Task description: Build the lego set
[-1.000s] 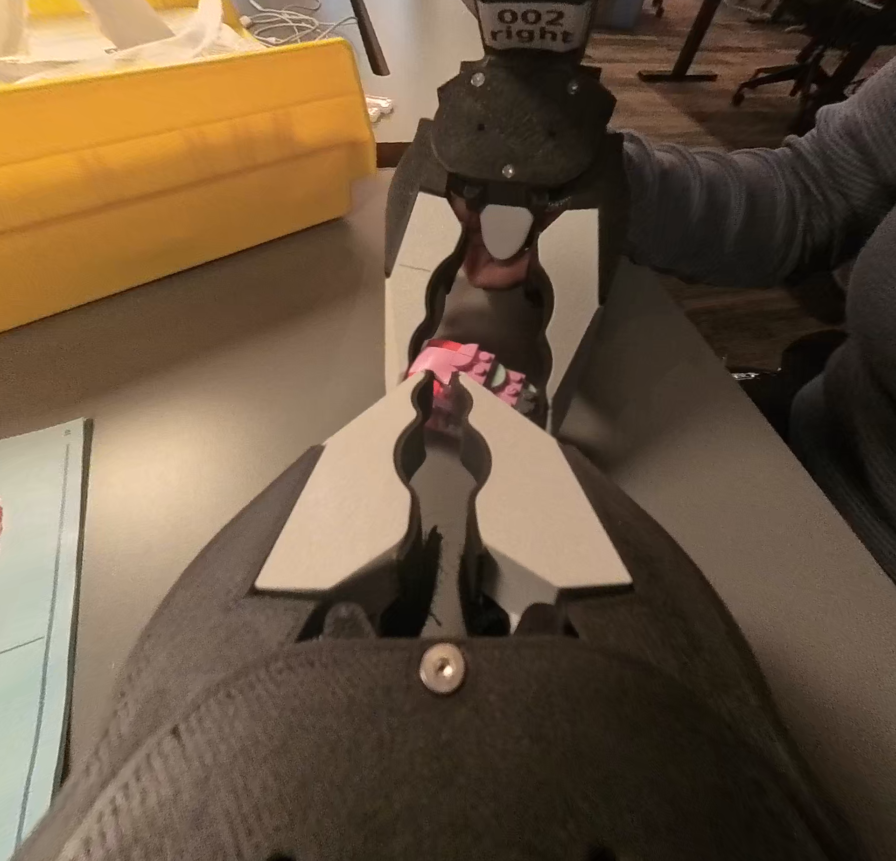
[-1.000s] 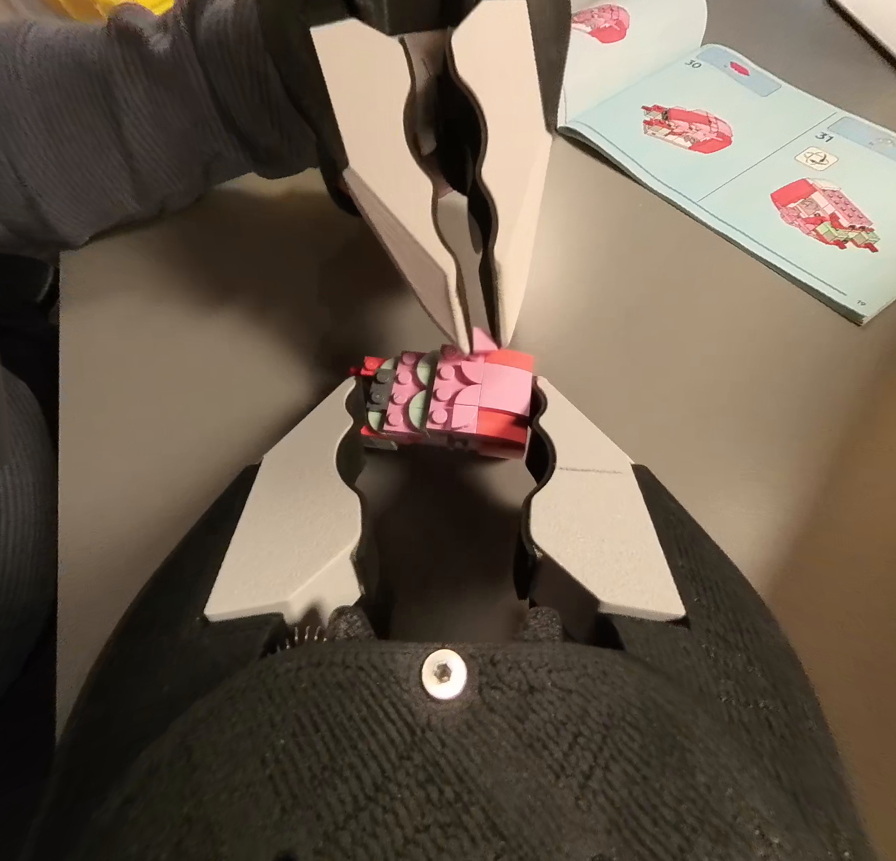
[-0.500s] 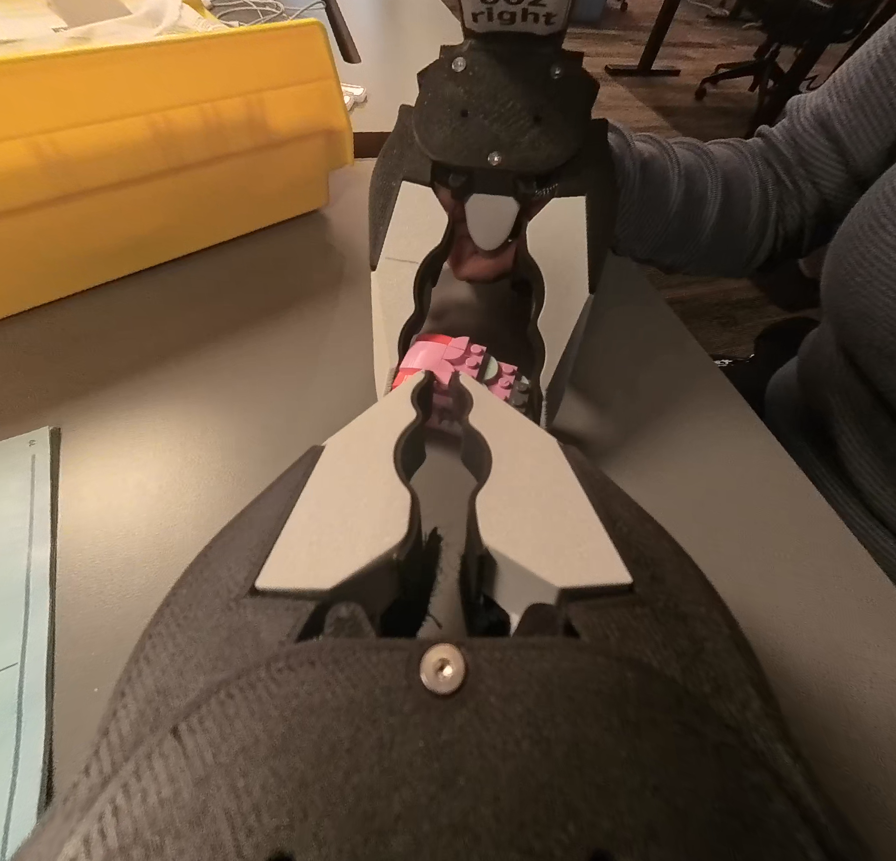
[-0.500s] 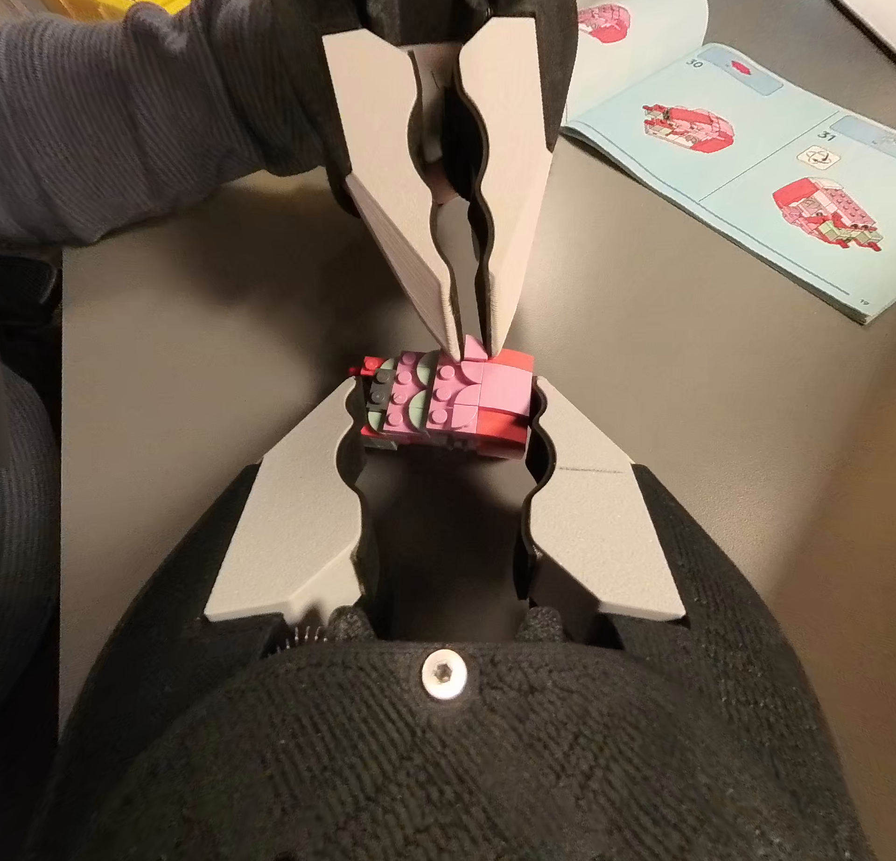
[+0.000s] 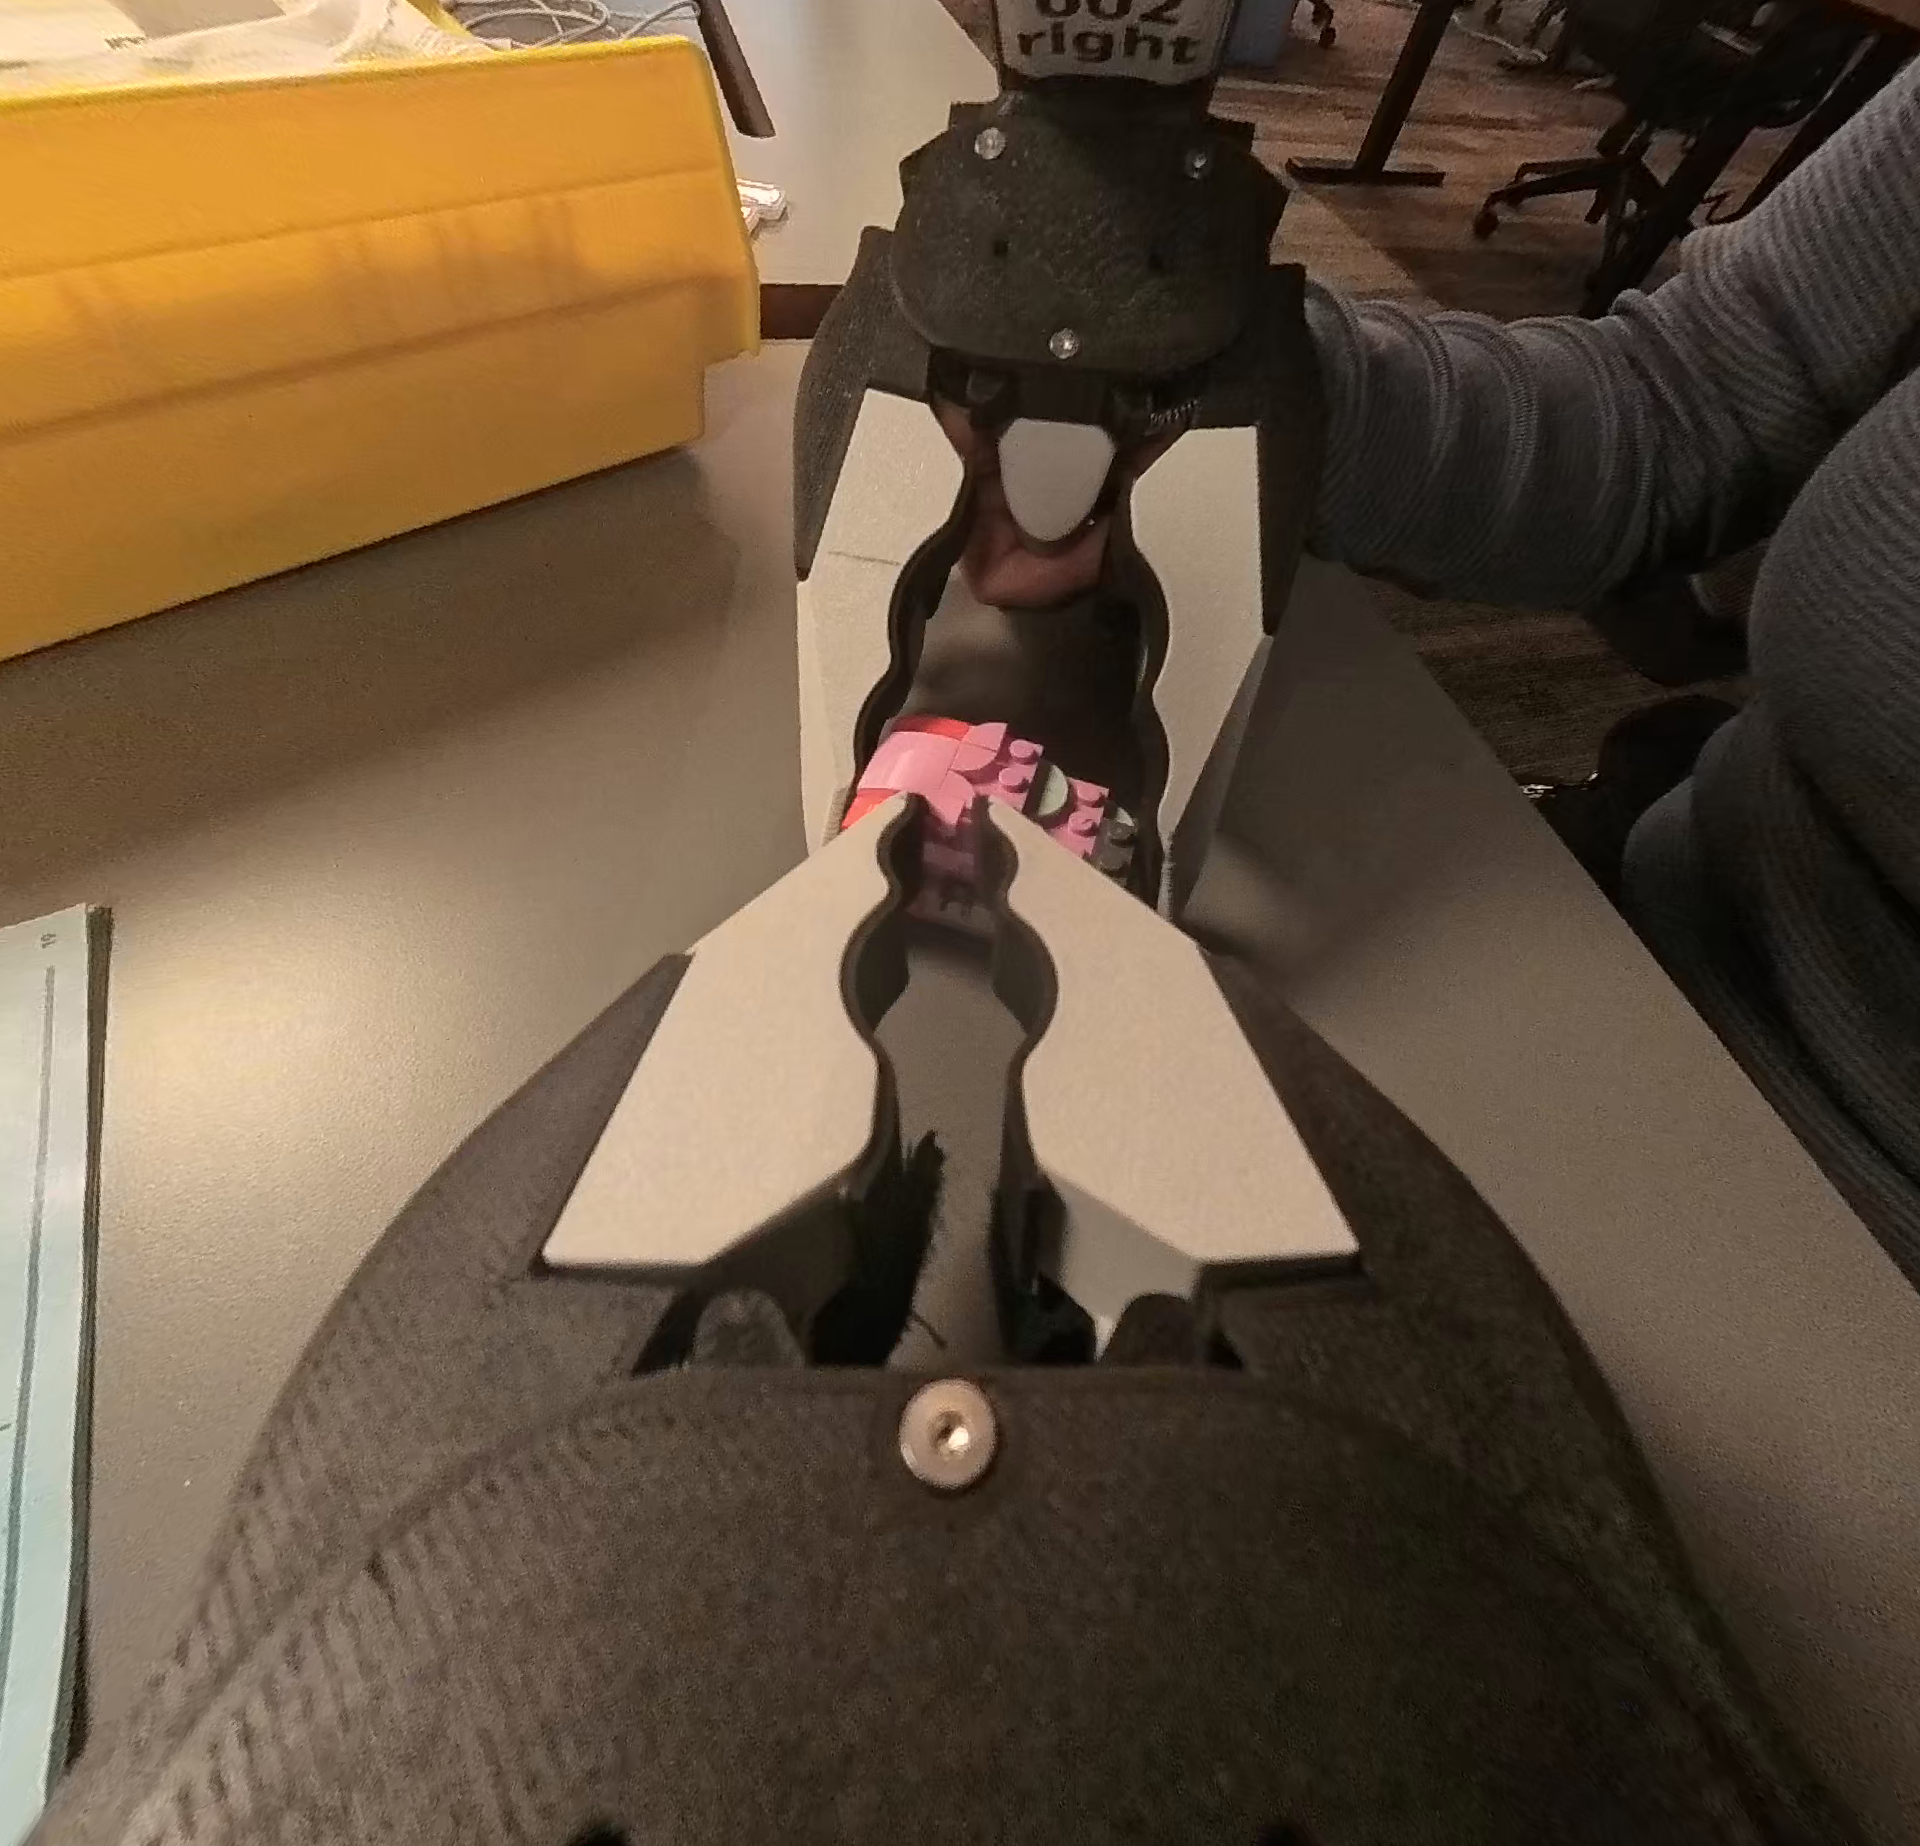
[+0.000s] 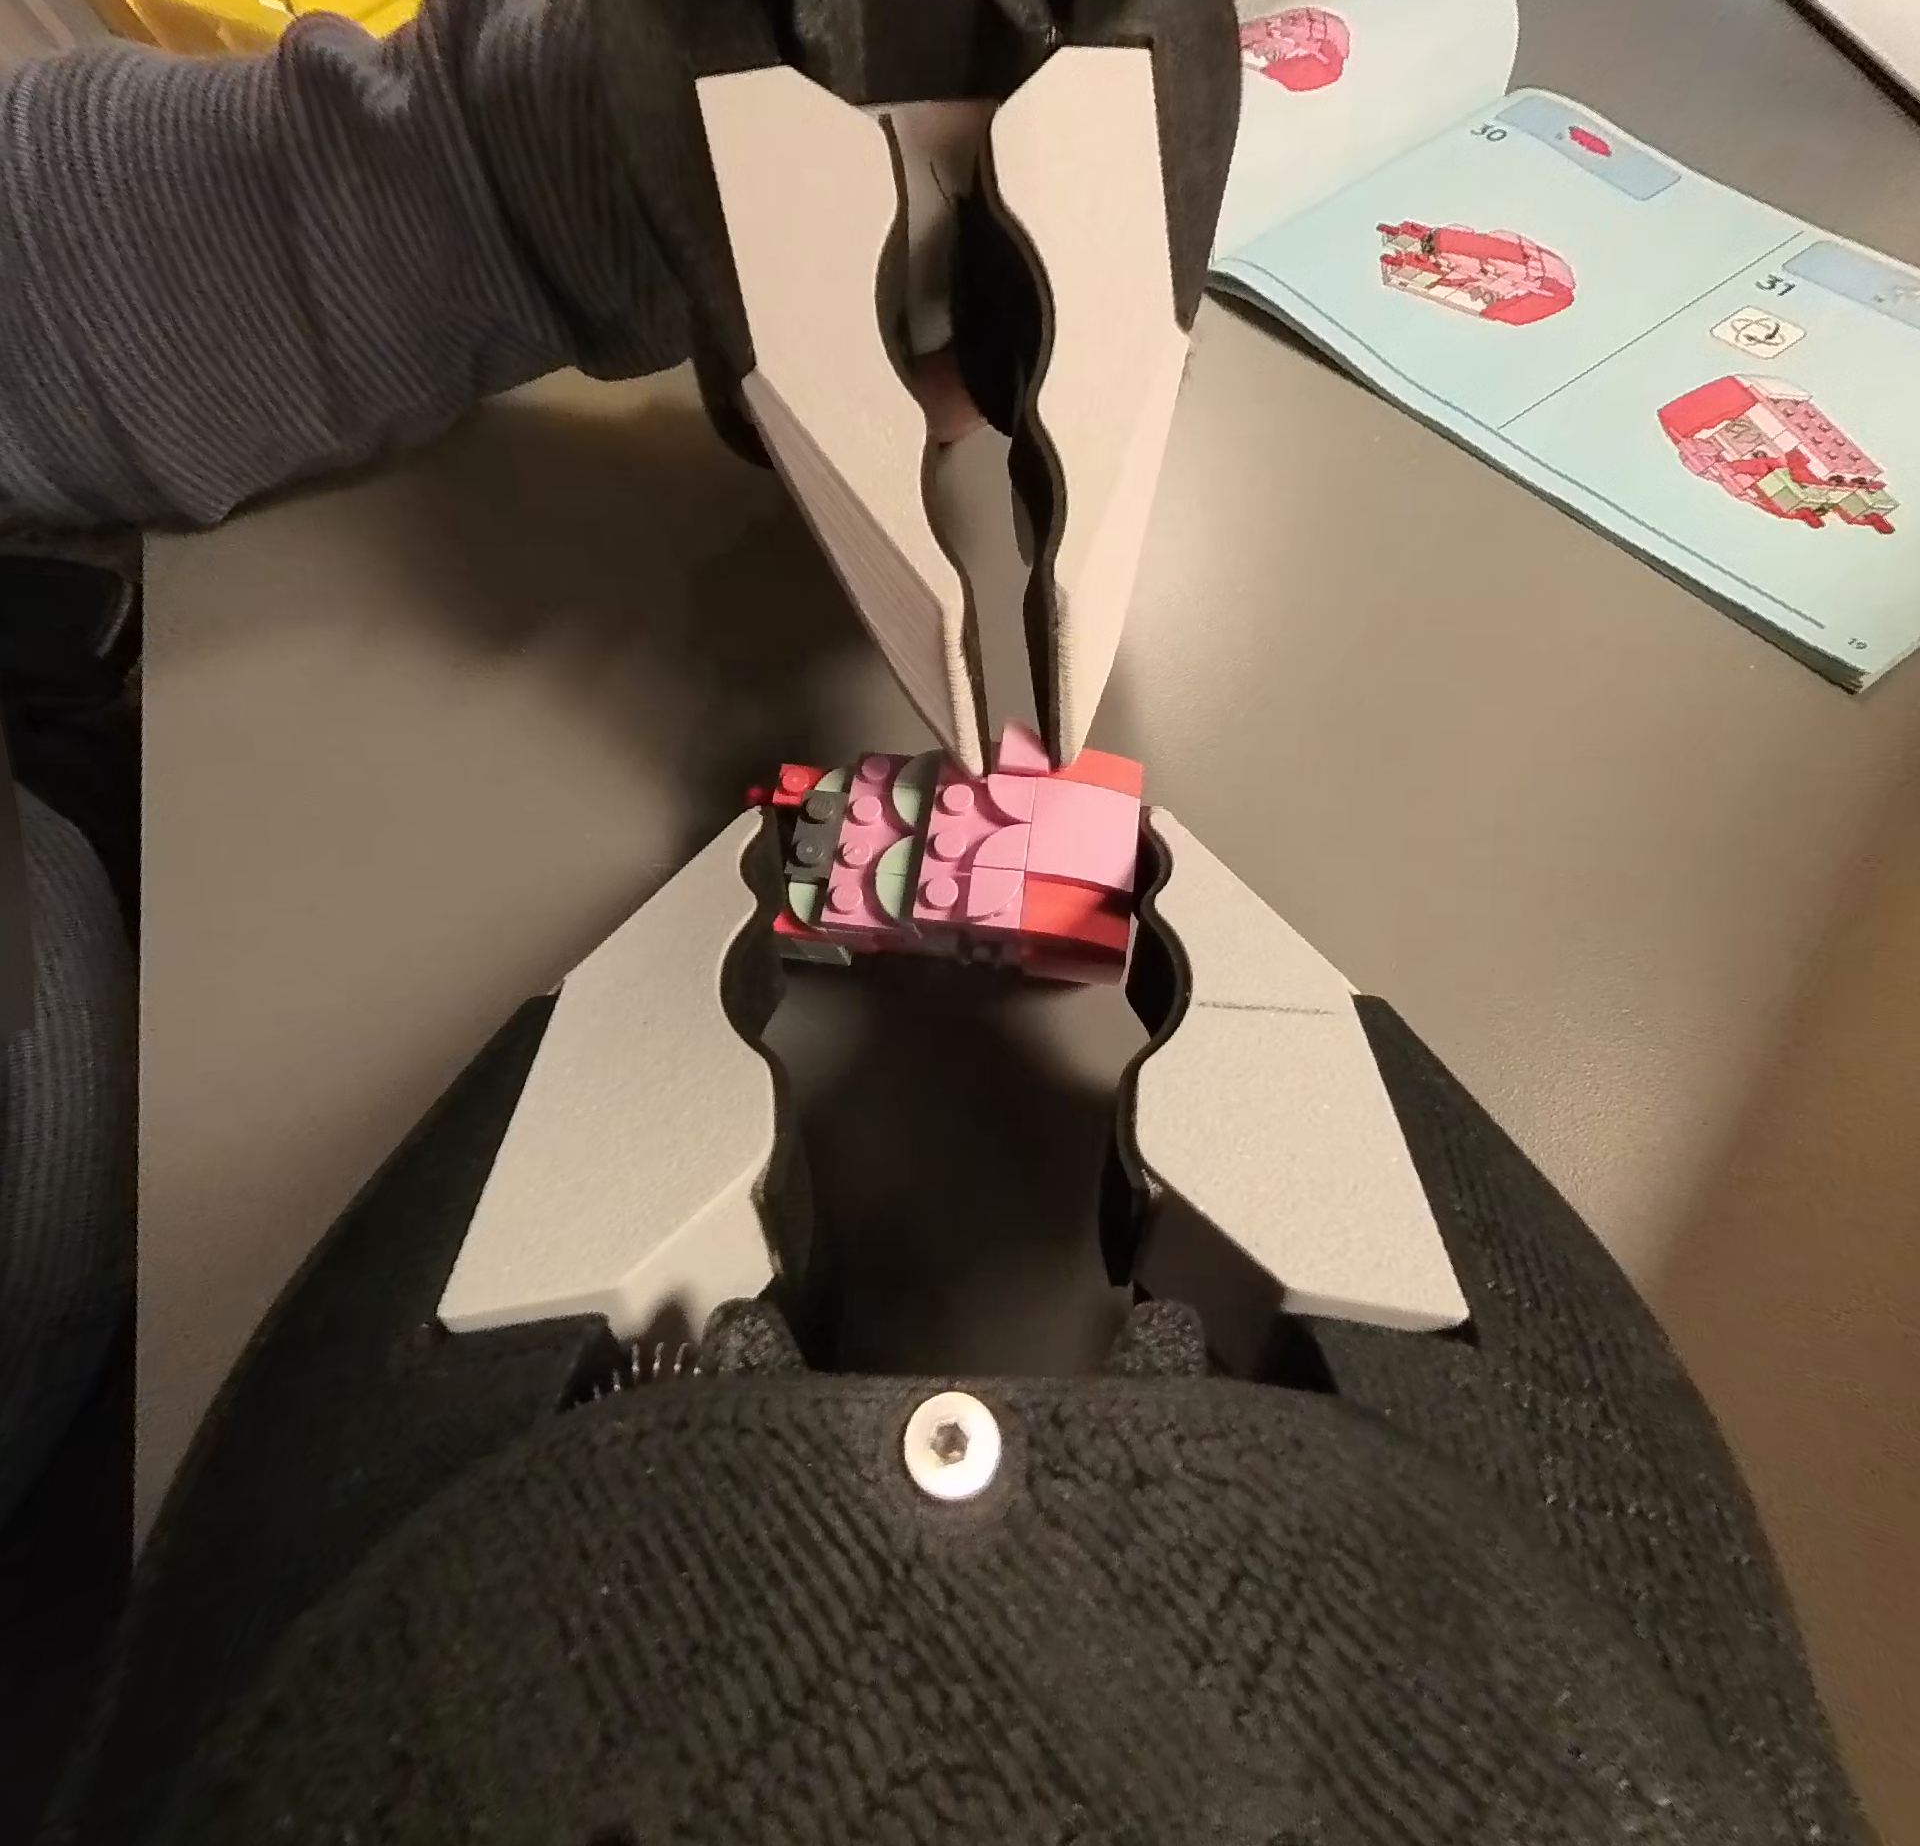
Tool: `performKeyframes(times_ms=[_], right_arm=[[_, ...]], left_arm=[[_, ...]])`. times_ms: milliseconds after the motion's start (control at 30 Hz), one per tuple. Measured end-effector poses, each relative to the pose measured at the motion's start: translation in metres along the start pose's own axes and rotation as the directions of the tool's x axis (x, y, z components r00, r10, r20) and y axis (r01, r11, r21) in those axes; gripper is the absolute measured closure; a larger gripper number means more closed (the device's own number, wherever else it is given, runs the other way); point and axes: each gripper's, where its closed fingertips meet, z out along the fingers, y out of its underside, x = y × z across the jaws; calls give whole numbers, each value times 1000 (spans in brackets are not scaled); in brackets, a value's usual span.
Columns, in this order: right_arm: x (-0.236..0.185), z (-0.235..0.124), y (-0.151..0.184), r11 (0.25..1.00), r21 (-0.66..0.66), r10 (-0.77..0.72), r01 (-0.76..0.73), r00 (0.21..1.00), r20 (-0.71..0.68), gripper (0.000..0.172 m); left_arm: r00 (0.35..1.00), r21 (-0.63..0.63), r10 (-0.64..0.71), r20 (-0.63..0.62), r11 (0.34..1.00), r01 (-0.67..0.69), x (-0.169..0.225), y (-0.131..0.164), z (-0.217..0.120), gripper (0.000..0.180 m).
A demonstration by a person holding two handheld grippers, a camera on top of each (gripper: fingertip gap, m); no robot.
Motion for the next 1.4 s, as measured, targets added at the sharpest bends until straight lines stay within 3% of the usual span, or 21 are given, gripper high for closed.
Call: performKeyframes(times_ms=[167, 233, 300, 567, 800, 1000, 1400], right_arm=[[0, 0, 0, 1000, 0, 2, -2, 1000, 2, 106], [0, 0, 0, 1000, 1, 4, -4, 1000, 3, 106], [0, 0, 0, 1000, 2, 7, -7, 1000, 5, 106], [0, 0, -1, 1000, 3, 11, -11, 1000, 7, 106], [0, -1, -1, 1000, 6, 26, -26, 999, 22, 106], [-3, 4, -2, 999, -13, -40, 41, 999, 29, 106], [-32, 72, -41, 979, -56, -165, 194, 929, 330, 105]], left_arm=[[1000, 1, -12, 6, 1000, 12, 0, 0, 0, 172], [999, 2, -8, -39, 1000, 8, 6, 0, 0, 158], [999, 3, -22, -45, 1000, 22, 7, -1, 1, 157], [1000, 26, -21, 2, 999, 21, 4, -4, -8, 149], [986, 112, -62, 155, 993, 45, -3, -3, -34, 135], [945, 147, -77, 319, 989, 31, 3, 16, -68, 123], [795, 344, -172, 582, 938, -49, -19, 3, -137, 126]])
